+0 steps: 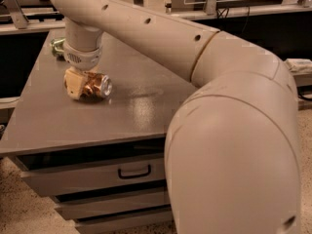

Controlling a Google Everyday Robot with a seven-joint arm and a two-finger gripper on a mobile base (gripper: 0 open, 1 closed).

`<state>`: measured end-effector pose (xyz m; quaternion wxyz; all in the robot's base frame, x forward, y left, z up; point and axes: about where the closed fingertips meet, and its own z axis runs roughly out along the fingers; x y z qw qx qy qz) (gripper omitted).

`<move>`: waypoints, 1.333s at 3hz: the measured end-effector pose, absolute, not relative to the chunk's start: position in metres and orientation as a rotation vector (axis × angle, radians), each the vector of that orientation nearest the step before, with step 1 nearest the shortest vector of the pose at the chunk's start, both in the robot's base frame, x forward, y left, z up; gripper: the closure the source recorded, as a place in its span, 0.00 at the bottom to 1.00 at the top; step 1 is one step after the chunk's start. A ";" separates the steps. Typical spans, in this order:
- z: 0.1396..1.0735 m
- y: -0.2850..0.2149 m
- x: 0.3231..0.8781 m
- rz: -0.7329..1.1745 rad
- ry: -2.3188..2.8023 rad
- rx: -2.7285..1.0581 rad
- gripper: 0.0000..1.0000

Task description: Place orange can upright

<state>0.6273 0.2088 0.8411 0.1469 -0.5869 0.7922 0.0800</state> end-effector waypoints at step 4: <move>0.915 0.182 0.617 0.640 1.830 -1.417 1.00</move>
Offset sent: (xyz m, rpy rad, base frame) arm 0.0162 -0.0300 0.1066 0.3835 -0.2035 -0.0369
